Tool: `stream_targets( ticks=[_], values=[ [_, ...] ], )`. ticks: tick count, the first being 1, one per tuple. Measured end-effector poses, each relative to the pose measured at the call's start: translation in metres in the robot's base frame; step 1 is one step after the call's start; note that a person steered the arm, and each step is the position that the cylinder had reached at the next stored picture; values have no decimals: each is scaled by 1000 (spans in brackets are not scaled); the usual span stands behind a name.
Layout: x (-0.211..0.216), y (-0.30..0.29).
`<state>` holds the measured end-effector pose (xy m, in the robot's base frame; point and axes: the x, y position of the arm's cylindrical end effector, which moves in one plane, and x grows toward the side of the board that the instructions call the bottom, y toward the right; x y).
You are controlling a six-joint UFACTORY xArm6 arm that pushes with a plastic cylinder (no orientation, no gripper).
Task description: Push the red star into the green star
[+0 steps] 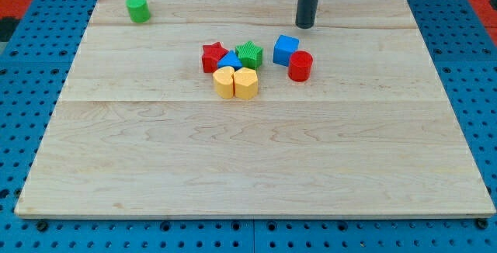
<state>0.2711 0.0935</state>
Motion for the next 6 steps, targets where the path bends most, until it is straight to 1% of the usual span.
stream_targets(
  ticks=[1,2,3,4,5,6],
  values=[
    [-4,-5],
    [2,-63],
    [21,-148],
    [46,-189],
    [75,-185],
    [90,-185]
  ],
)
